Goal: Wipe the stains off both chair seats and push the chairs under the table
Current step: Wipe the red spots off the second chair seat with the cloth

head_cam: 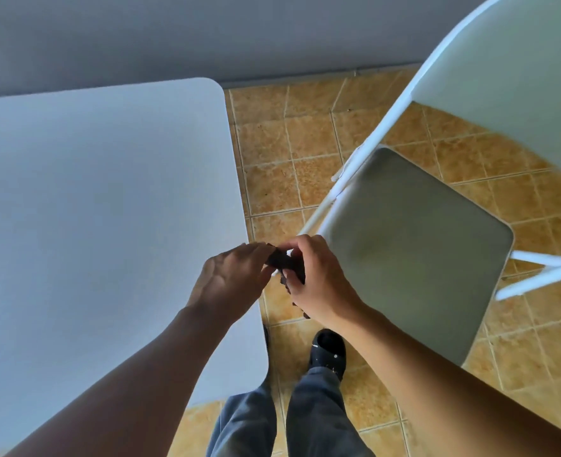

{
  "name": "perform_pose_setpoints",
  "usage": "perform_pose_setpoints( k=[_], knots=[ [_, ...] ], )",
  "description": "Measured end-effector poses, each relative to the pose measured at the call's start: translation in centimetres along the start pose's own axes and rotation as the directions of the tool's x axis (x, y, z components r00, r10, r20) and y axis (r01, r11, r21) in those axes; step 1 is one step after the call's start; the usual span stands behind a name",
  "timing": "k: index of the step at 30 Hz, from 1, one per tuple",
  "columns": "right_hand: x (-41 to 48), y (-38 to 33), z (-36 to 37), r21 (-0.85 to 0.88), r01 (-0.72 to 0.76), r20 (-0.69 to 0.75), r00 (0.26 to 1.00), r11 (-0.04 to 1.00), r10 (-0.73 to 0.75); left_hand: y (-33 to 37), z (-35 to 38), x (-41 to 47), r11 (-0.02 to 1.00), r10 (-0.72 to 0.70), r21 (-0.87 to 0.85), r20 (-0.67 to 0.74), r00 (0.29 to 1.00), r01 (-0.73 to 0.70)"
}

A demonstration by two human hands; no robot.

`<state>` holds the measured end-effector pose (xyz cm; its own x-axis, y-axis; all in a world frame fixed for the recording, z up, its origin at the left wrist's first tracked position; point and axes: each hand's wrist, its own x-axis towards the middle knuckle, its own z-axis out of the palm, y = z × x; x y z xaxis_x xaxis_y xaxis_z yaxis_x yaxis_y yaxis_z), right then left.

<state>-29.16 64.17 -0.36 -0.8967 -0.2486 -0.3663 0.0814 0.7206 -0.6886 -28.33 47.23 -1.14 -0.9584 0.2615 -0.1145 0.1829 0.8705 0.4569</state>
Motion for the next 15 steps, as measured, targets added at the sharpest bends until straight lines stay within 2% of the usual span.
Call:
perform_pose_setpoints(
  k=[4,7,9,12,15],
  knots=[
    [0.1,-3.4,1.1,-0.031,0.101,0.185,0.978,0.994,-0.094,-2.6,-3.1,-2.1,0.999,0.004,0.038,-0.007,1.0,-0.004],
    [0.6,-5.3,2.1,-0.191,0.151,0.232,0.967,0.97,-0.105,-4.3,-5.1,-3.7,0.996,-0.07,0.057,-0.019,0.997,0.071],
    [1.1,-6.7,2.5,-0.311,0.165,0.177,0.978,0.936,-0.113,-5.4,-6.5,-4.7,0.989,-0.129,0.061,-0.054,0.99,0.132],
    [1.5,-8.5,3.6,-0.283,0.254,0.02,0.966,0.925,-0.259,-6.8,-8.6,-6.1,0.979,-0.199,0.014,-0.169,0.965,0.205],
    [1.0,-9.4,5.6,-0.296,0.355,-0.09,0.914,0.887,-0.395,-7.7,-9.0,-8.0,0.983,-0.179,-0.013,-0.278,0.944,0.183]
  ],
)
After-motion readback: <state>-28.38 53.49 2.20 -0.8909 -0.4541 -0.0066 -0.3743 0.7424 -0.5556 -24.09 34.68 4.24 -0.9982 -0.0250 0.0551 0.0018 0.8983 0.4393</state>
